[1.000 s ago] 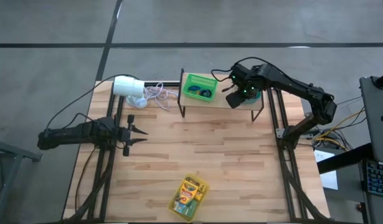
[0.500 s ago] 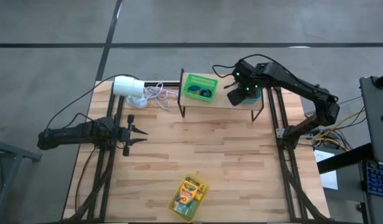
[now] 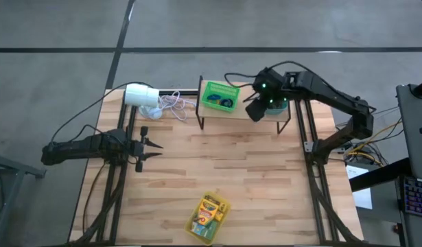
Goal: Pick & Place Office Desk Supplies
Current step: Put the yellow bin on the shelf
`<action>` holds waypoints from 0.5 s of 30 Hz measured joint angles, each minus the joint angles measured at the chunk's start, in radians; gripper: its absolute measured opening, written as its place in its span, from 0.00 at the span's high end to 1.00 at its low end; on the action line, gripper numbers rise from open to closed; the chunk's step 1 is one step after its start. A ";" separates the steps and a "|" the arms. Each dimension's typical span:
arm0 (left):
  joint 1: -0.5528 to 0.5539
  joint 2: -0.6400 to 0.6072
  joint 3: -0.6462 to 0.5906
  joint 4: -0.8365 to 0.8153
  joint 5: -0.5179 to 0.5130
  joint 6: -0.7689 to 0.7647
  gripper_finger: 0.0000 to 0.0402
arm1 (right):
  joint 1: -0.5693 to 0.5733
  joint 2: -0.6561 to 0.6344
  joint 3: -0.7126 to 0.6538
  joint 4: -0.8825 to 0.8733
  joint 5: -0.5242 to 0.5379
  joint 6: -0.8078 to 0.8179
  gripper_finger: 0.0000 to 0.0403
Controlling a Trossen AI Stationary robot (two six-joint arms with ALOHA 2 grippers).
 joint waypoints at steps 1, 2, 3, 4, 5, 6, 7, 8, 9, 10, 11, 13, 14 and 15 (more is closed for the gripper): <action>0.000 0.000 0.000 0.000 0.000 0.000 0.71 | 0.022 0.001 0.000 0.005 0.008 0.012 0.67; 0.000 0.000 0.000 0.000 0.000 0.000 0.71 | 0.045 0.001 -0.001 0.018 0.018 0.029 0.67; 0.000 0.000 0.000 0.000 0.000 0.000 0.71 | 0.069 0.001 -0.005 0.040 0.024 0.051 0.67; 0.000 0.000 0.000 0.000 0.000 0.000 0.71 | 0.092 0.004 -0.010 0.056 0.034 0.077 0.67; 0.000 0.000 0.000 0.000 0.000 0.000 0.71 | 0.115 0.009 -0.014 0.067 0.046 0.101 0.67; 0.000 0.000 0.000 0.000 0.000 0.000 0.71 | 0.138 0.014 -0.018 0.081 0.053 0.122 0.66; 0.000 0.000 0.000 0.000 0.000 0.000 0.71 | 0.161 0.020 -0.023 0.092 0.063 0.142 0.66; 0.000 0.000 0.000 0.000 0.000 0.000 0.71 | 0.181 0.026 -0.029 0.097 0.070 0.158 0.66; 0.000 0.000 0.000 0.000 0.000 -0.001 0.71 | 0.203 0.035 -0.034 0.103 0.071 0.170 0.65; 0.000 0.000 0.000 0.000 0.000 0.000 0.71 | 0.225 0.043 -0.040 0.111 0.073 0.184 0.65; 0.000 0.000 0.000 0.000 0.000 -0.001 0.71 | 0.244 0.052 -0.047 0.112 0.073 0.192 0.65; 0.000 0.000 0.000 0.000 0.000 -0.003 0.71 | 0.286 0.080 -0.059 0.115 0.073 0.194 0.64; 0.000 0.000 0.000 0.000 0.000 -0.003 0.71 | 0.305 0.096 -0.060 0.121 0.073 0.194 0.64; 0.000 0.000 0.000 0.000 0.000 -0.003 0.71 | 0.324 0.115 -0.061 0.127 0.072 0.195 0.64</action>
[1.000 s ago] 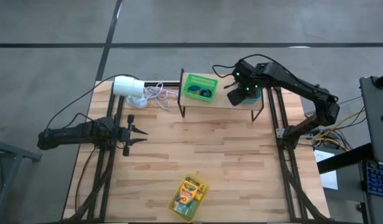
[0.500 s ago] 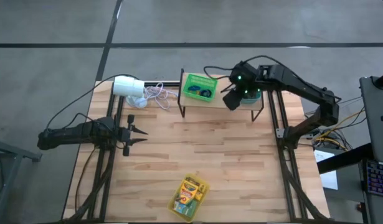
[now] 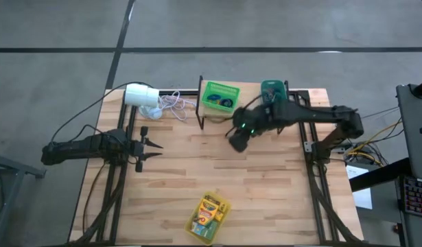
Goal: Pick & Place Office Desk Supplies
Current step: Put the yellow bin on the shelf
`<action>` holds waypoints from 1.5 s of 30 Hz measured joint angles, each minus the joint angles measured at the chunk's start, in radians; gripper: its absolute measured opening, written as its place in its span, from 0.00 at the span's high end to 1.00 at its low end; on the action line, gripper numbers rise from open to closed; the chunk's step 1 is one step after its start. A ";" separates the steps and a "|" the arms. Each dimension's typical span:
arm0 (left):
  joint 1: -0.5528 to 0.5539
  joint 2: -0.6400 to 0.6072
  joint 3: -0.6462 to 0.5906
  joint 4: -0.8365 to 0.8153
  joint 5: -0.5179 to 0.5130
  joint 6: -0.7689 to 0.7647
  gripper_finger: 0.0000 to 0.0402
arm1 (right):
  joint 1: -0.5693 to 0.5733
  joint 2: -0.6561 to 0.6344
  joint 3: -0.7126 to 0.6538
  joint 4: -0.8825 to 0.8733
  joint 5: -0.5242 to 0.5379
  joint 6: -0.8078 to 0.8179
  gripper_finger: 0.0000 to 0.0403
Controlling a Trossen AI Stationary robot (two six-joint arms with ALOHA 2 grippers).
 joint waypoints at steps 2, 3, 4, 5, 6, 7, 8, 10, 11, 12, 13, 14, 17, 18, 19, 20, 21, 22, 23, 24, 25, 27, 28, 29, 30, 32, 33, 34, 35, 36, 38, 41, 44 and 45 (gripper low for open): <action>0.000 0.000 0.000 0.000 0.000 0.000 0.71 | 0.038 0.035 0.000 0.015 0.000 0.002 0.65; 0.000 0.000 0.000 0.000 0.000 0.000 0.71 | 0.054 0.052 0.000 0.025 0.000 0.002 0.65; 0.000 0.000 0.000 0.000 0.000 0.000 0.71 | 0.068 0.068 0.000 0.033 0.000 0.002 0.65; 0.000 0.000 0.000 0.000 0.000 0.000 0.71 | 0.082 0.088 0.000 0.040 0.000 0.003 0.66; 0.000 0.000 0.000 0.000 0.000 0.000 0.71 | 0.096 0.109 0.000 0.048 -0.001 0.008 0.66; 0.000 0.000 0.000 0.000 0.000 0.000 0.71 | 0.108 0.128 0.000 0.059 -0.003 0.018 0.65; 0.000 0.000 0.000 0.000 0.000 0.000 0.71 | 0.122 0.149 0.000 0.068 -0.003 0.032 0.65; 0.000 0.000 0.000 0.000 0.000 0.000 0.71 | 0.148 0.192 0.000 0.089 -0.003 0.077 0.65; 0.000 0.000 0.000 0.000 0.000 0.000 0.71 | 0.160 0.209 0.000 0.091 -0.004 0.104 0.64; 0.000 0.000 0.000 0.000 0.000 0.000 0.71 | 0.172 0.228 0.000 0.089 -0.007 0.126 0.64; 0.000 0.000 0.000 0.000 0.000 0.001 0.71 | 0.183 0.247 0.000 0.097 -0.016 0.139 0.63; 0.000 0.000 0.000 0.000 0.000 0.001 0.71 | 0.194 0.261 0.000 0.114 -0.033 0.148 0.63; 0.000 0.000 0.000 0.000 0.000 0.001 0.71 | 0.224 0.298 0.000 0.156 -0.076 0.178 0.62; 0.000 0.000 0.000 0.000 0.000 0.001 0.71 | 0.234 0.307 0.000 0.170 -0.082 0.188 0.62; 0.000 0.000 0.000 0.000 0.000 0.001 0.71 | 0.243 0.311 0.000 0.180 -0.085 0.197 0.61; 0.000 0.000 0.000 0.000 0.000 0.002 0.71 | 0.252 0.316 0.000 0.188 -0.085 0.201 0.61; 0.000 0.000 0.000 0.000 0.000 0.004 0.71 | 0.260 0.321 0.000 0.196 -0.085 0.202 0.61; 0.000 0.000 0.000 0.000 0.000 0.004 0.71 | 0.268 0.323 0.000 0.202 -0.085 0.203 0.61; 0.000 0.000 0.000 0.000 0.000 0.004 0.71 | 0.277 0.324 0.000 0.202 -0.085 0.201 0.60; 0.000 0.000 0.000 0.000 0.000 0.004 0.71 | 0.284 0.324 -0.001 0.202 -0.084 0.197 0.60; 0.000 0.000 0.000 0.000 0.000 0.003 0.71 | 0.293 0.324 -0.001 0.208 -0.083 0.188 0.59; 0.000 0.000 0.000 0.000 0.000 0.003 0.71 | 0.309 0.325 0.000 0.234 -0.081 0.161 0.58; 0.000 0.000 0.000 0.000 0.000 0.003 0.71 | 0.317 0.325 -0.001 0.235 -0.082 0.145 0.57; 0.000 0.000 0.000 0.000 0.000 0.003 0.71 | 0.326 0.325 -0.001 0.237 -0.082 0.130 0.56; 0.000 0.000 0.000 0.000 0.000 0.003 0.71 | 0.333 0.331 -0.001 0.247 -0.082 0.117 0.55; 0.000 0.000 0.000 0.000 0.000 0.003 0.71 | 0.345 0.335 -0.001 0.256 -0.081 0.101 0.53; 0.000 0.000 0.000 0.000 0.000 0.003 0.71 | 0.350 0.338 -0.002 0.254 -0.081 0.097 0.51; 0.000 0.000 0.000 0.000 0.000 0.003 0.71 | 0.354 0.346 -0.002 0.261 -0.081 0.091 0.50; 0.000 0.000 0.000 0.000 0.000 0.003 0.71 | 0.359 0.351 -0.002 0.271 -0.081 0.090 0.49; 0.000 0.000 0.000 0.000 0.000 0.003 0.71 | 0.363 0.354 -0.002 0.274 -0.081 0.090 0.47; 0.000 0.000 0.000 0.000 0.000 0.003 0.71 | 0.368 0.366 -0.002 0.302 -0.081 0.089 0.45; 0.000 0.000 0.000 0.000 0.000 0.003 0.71 | 0.372 0.375 -0.002 0.335 -0.099 0.087 0.42; 0.000 0.000 0.000 0.001 0.000 0.003 0.71 | 0.372 0.390 -0.004 0.365 -0.133 0.095 0.40; 0.000 0.000 0.000 0.000 0.000 0.003 0.71 | 0.372 0.392 -0.005 0.364 -0.138 0.095 0.40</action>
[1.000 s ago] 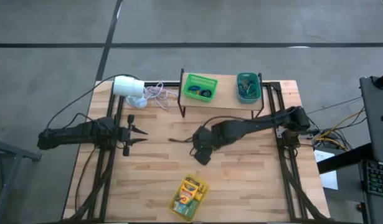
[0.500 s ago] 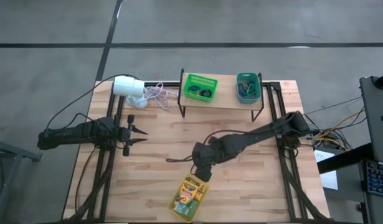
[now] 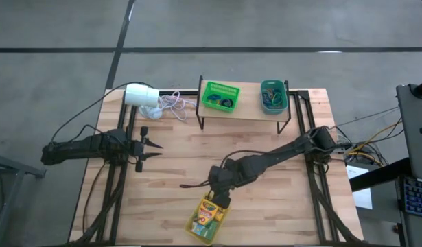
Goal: Pick & Place Office Desk Supplies
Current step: Put the yellow bin on the shelf
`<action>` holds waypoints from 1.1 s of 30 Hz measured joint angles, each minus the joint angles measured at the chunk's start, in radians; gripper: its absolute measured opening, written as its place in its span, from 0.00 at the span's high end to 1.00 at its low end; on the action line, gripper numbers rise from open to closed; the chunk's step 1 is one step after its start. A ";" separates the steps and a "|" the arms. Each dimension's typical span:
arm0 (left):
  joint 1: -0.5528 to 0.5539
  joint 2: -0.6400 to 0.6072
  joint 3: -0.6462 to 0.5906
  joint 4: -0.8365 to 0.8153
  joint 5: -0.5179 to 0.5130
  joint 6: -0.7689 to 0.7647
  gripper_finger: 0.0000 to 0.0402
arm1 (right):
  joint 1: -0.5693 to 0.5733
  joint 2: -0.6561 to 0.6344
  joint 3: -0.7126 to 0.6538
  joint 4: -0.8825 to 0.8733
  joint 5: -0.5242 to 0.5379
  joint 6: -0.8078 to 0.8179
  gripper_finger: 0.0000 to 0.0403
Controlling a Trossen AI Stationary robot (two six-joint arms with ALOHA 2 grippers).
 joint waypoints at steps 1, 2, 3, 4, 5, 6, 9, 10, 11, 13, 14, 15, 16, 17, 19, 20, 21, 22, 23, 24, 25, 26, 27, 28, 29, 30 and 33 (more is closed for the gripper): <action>0.000 0.000 0.000 0.000 0.000 0.000 0.71 | 0.000 0.005 -0.001 -0.001 -0.005 0.000 0.40; 0.000 0.000 0.000 0.000 0.000 0.000 0.71 | 0.000 0.013 -0.001 0.006 -0.005 0.001 0.40; 0.000 0.000 0.000 0.000 0.000 0.000 0.71 | 0.001 0.017 -0.001 0.014 -0.007 0.001 0.40; 0.000 0.000 0.000 0.000 0.000 -0.001 0.71 | 0.002 0.018 -0.001 0.012 -0.007 0.000 0.41; 0.000 0.000 0.000 0.000 0.000 -0.003 0.71 | 0.002 0.019 -0.001 0.010 -0.007 0.001 0.41; 0.000 0.000 0.000 0.000 0.000 -0.003 0.71 | 0.002 0.019 -0.001 0.014 -0.007 0.001 0.41; 0.000 0.000 0.000 0.000 0.000 -0.003 0.71 | 0.002 0.019 -0.001 0.024 -0.005 -0.003 0.42; 0.000 0.000 0.000 0.000 0.000 -0.003 0.71 | 0.001 0.019 -0.001 0.024 -0.004 -0.004 0.42; 0.000 0.000 0.000 0.000 0.000 -0.003 0.71 | 0.001 0.019 -0.001 0.024 -0.004 -0.005 0.41; 0.000 0.000 0.000 0.000 0.000 -0.003 0.71 | -0.001 0.018 -0.001 0.024 -0.004 -0.006 0.41; 0.000 0.000 0.000 0.000 0.000 -0.003 0.71 | -0.001 0.018 0.001 0.024 -0.004 -0.005 0.41; 0.000 0.000 0.000 0.000 0.000 -0.003 0.71 | -0.001 0.018 0.001 0.025 -0.004 -0.002 0.40; 0.000 0.000 0.000 0.000 0.000 -0.003 0.71 | -0.001 0.018 0.001 0.023 -0.004 0.008 0.40; 0.000 0.000 0.000 0.000 0.000 -0.003 0.71 | 0.003 0.018 0.001 0.023 -0.004 0.018 0.40; 0.000 0.000 0.000 0.000 0.000 -0.003 0.71 | 0.012 0.018 0.001 0.021 -0.004 0.026 0.39; 0.000 0.000 0.000 0.000 0.000 -0.002 0.71 | 0.017 0.018 0.001 0.021 -0.004 0.022 0.39; 0.000 0.000 0.000 0.000 0.000 -0.002 0.71 | 0.020 0.018 0.001 0.021 -0.004 0.019 0.39; 0.000 0.000 0.000 0.000 0.000 -0.002 0.71 | 0.023 0.018 0.000 0.021 -0.004 0.014 0.39; 0.000 0.000 0.000 0.000 0.000 -0.002 0.71 | 0.025 0.018 -0.001 0.021 -0.005 0.011 0.39; 0.000 0.000 0.000 0.000 0.000 -0.002 0.71 | 0.027 0.018 -0.002 0.020 -0.005 0.011 0.39; 0.000 0.000 0.000 0.000 0.000 -0.002 0.71 | 0.027 0.019 -0.004 0.020 -0.004 0.015 0.39; 0.000 0.000 0.000 0.000 0.000 -0.002 0.71 | 0.027 0.019 -0.006 0.020 -0.004 0.023 0.39; 0.000 0.000 0.000 0.000 0.000 -0.002 0.71 | 0.027 0.019 -0.007 0.020 -0.003 0.030 0.39; 0.000 0.000 0.000 0.000 0.000 -0.001 0.71 | 0.027 0.019 -0.007 0.020 -0.003 0.040 0.39; 0.000 0.000 0.000 0.000 0.000 0.001 0.71 | 0.028 0.019 -0.007 0.020 -0.002 0.060 0.39; 0.000 0.000 0.000 0.000 0.000 0.001 0.71 | 0.029 0.019 -0.007 0.020 -0.002 0.079 0.39; 0.000 0.000 0.000 0.000 0.000 0.001 0.71 | 0.034 0.019 -0.007 0.024 -0.003 0.099 0.40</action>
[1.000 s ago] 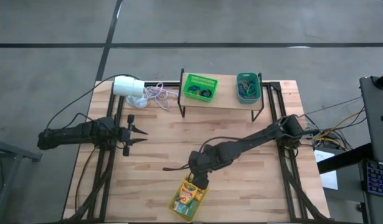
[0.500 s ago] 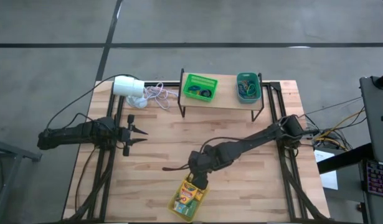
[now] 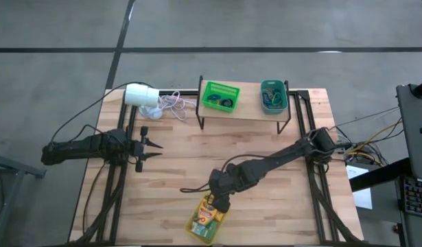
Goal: Pick & Place Office Desk Supplies
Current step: Put the yellow bin on the shelf
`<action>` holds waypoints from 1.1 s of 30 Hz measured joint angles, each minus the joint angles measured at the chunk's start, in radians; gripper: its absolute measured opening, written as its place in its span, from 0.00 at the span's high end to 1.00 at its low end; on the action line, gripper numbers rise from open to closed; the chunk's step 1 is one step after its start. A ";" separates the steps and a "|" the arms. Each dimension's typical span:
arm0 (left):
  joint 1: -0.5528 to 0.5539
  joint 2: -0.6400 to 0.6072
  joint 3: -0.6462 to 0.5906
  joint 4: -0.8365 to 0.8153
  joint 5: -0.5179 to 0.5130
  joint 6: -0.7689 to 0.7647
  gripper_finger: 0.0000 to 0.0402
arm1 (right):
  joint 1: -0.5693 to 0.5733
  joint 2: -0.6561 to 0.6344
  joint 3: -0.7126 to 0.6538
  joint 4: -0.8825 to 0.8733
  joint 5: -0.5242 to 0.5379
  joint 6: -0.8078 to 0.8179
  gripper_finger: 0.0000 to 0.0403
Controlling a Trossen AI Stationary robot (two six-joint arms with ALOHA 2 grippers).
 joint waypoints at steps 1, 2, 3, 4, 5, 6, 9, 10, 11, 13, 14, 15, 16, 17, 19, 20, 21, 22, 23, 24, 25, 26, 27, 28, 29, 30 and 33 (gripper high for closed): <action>0.000 0.000 0.000 0.000 0.000 0.000 0.71 | 0.001 0.000 0.000 0.000 0.000 -0.001 0.40; 0.000 0.000 0.000 0.000 0.000 0.000 0.71 | 0.003 0.000 0.000 0.001 0.000 -0.004 0.41; 0.000 0.000 0.000 0.000 0.000 0.000 0.71 | 0.005 0.000 0.000 0.002 0.001 -0.007 0.41; 0.000 0.000 0.000 0.000 0.000 0.000 0.71 | 0.007 0.000 0.000 0.004 0.001 -0.012 0.41; 0.000 0.000 0.000 0.000 0.000 0.000 0.71 | 0.009 0.000 0.000 0.005 0.001 -0.015 0.41; 0.000 0.000 0.000 0.000 0.000 0.000 0.71 | 0.011 0.000 0.000 0.008 0.001 -0.016 0.41; 0.000 0.000 0.000 0.000 0.000 0.000 0.71 | 0.018 0.000 0.000 0.008 0.001 -0.016 0.41; 0.000 0.000 0.000 0.000 0.000 0.000 0.71 | 0.020 0.000 -0.001 0.009 0.002 -0.017 0.41; 0.000 0.000 0.000 0.000 0.000 0.000 0.71 | 0.022 0.000 -0.002 0.010 0.003 -0.017 0.41; 0.000 0.000 0.000 0.000 0.000 0.000 0.71 | 0.028 0.000 -0.007 0.011 0.008 -0.017 0.41; 0.000 0.000 0.000 0.000 0.000 0.000 0.71 | 0.031 0.000 -0.013 0.017 0.008 -0.017 0.41; 0.000 0.000 0.000 0.000 0.000 0.000 0.71 | 0.036 0.000 -0.020 0.030 0.008 -0.017 0.41; 0.000 0.000 0.000 0.000 0.000 0.000 0.71 | 0.041 0.000 -0.028 0.043 0.008 -0.018 0.41; 0.000 0.000 0.000 0.000 0.000 -0.001 0.71 | 0.047 0.000 -0.038 0.055 0.007 -0.017 0.41; 0.000 0.000 0.000 0.000 0.000 -0.001 0.71 | 0.060 0.000 -0.059 0.078 0.007 -0.017 0.41; 0.000 0.000 0.000 0.000 0.000 -0.001 0.71 | 0.067 0.000 -0.067 0.091 0.007 -0.017 0.41; 0.000 0.000 0.000 0.000 0.000 -0.001 0.71 | 0.072 0.000 -0.074 0.098 0.007 -0.017 0.41; 0.000 0.000 0.000 0.000 0.000 -0.001 0.71 | 0.076 0.001 -0.079 0.102 0.007 -0.017 0.41; 0.000 0.000 0.000 0.000 0.000 -0.001 0.71 | 0.080 0.001 -0.083 0.104 0.007 -0.017 0.41; 0.000 0.000 0.000 0.000 0.000 -0.001 0.71 | 0.083 0.000 -0.088 0.106 0.007 -0.017 0.41; 0.000 0.000 0.000 0.000 0.000 -0.001 0.71 | 0.085 0.001 -0.093 0.107 0.008 -0.017 0.41; 0.000 0.000 0.000 0.000 0.000 -0.001 0.71 | 0.086 0.001 -0.100 0.108 0.008 -0.017 0.41; 0.000 0.000 0.000 0.000 0.000 -0.001 0.71 | 0.086 0.000 -0.107 0.111 0.008 -0.017 0.41; 0.000 0.000 0.000 0.000 0.000 -0.001 0.71 | 0.085 0.000 -0.114 0.117 0.008 -0.017 0.41; 0.000 0.000 0.000 0.000 0.000 -0.001 0.71 | 0.085 0.000 -0.123 0.128 0.008 -0.017 0.41; 0.000 0.000 0.000 0.000 0.000 -0.003 0.71 | 0.085 0.001 -0.134 0.141 0.008 -0.017 0.41; 0.000 0.000 0.000 0.000 0.000 -0.004 0.71 | 0.078 0.001 -0.155 0.161 0.009 -0.020 0.41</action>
